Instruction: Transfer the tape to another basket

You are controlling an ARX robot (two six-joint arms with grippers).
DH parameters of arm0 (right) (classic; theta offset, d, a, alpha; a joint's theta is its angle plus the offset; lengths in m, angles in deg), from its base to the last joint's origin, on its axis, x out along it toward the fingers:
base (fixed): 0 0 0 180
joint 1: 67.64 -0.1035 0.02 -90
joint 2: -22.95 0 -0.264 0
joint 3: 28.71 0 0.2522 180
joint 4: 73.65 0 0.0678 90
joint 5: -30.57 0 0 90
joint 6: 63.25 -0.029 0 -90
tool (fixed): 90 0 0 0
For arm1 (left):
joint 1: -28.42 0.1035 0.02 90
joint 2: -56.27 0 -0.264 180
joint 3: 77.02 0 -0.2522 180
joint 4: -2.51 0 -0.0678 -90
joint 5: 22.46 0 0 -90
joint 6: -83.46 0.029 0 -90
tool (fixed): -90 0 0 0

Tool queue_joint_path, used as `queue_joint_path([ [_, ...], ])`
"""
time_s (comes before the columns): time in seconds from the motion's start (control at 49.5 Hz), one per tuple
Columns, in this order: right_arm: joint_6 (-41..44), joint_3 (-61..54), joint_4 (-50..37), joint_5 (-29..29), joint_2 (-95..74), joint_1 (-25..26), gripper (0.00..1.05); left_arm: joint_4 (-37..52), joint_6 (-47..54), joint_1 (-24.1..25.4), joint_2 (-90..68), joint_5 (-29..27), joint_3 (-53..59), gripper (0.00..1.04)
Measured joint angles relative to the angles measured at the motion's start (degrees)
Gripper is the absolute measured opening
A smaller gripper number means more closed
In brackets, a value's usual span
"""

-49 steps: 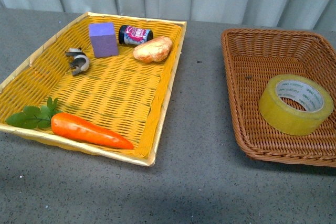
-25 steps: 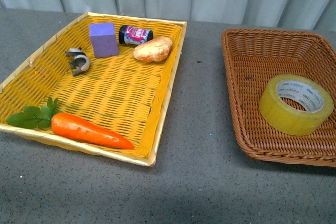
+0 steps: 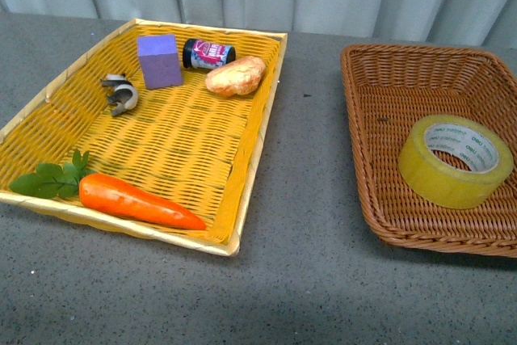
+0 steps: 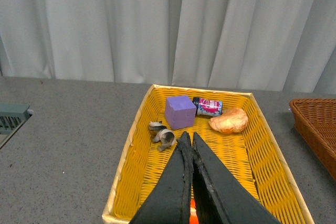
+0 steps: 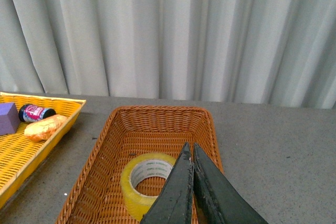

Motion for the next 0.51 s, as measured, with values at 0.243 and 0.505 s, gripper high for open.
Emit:
queue_joint_path([
  [0.243,0.02,0.04,10.29,0.07,8.24,0.0,0.01,-3.61,0.0,0.0,3.65,0.0,0.0,0.04],
  [0.505,0.0,0.04,11.96,0.04,11.5,0.0,0.01,-14.73,0.0,0.0,14.23,0.02,0.0,0.04],
])
